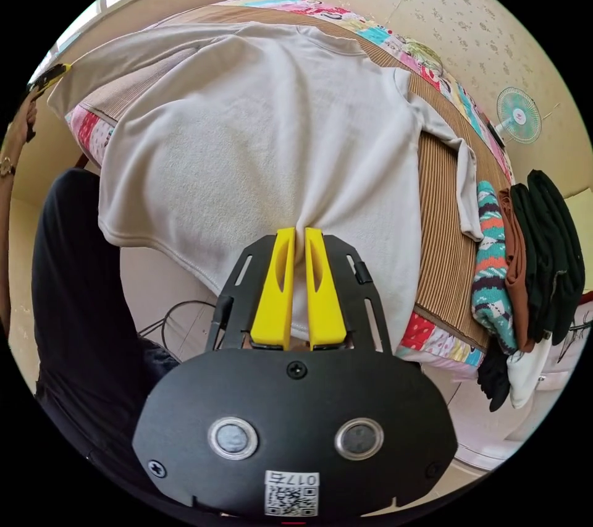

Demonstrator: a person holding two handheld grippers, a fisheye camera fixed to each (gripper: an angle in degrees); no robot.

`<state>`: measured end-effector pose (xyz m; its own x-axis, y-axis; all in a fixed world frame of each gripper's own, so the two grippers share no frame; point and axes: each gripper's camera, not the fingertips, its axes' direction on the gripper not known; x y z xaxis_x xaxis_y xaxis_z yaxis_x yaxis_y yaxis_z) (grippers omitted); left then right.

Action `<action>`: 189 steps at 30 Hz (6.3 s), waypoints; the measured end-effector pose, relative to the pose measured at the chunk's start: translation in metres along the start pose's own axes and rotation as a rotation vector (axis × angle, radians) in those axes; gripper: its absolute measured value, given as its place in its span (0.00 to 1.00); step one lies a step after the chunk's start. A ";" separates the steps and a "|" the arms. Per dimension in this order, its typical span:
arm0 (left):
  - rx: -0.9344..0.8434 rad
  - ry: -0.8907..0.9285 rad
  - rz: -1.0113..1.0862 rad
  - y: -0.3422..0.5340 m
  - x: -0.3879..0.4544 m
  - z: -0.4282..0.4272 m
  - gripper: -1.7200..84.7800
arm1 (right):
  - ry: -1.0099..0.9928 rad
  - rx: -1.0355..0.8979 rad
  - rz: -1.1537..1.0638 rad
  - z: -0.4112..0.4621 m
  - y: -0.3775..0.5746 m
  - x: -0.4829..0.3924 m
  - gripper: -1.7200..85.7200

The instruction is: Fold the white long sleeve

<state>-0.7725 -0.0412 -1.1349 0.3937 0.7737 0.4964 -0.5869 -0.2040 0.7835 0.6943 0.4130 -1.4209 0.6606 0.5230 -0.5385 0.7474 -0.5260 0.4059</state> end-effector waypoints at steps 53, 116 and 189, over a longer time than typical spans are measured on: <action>0.469 0.695 0.136 0.016 0.131 -0.096 0.05 | -0.022 0.423 0.090 -0.026 0.036 0.112 0.03; -0.148 0.050 0.775 0.183 0.364 0.253 0.08 | 0.689 -0.228 0.332 -0.025 -0.127 0.368 0.05; -0.303 0.066 0.795 0.131 0.379 0.268 0.08 | 0.008 0.136 0.165 0.027 -0.100 0.171 0.10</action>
<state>-0.5106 0.0644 -0.7445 -0.2522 0.5032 0.8265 -0.8389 -0.5394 0.0724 0.7311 0.5369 -1.5733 0.7741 0.4271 -0.4673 0.6130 -0.6903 0.3845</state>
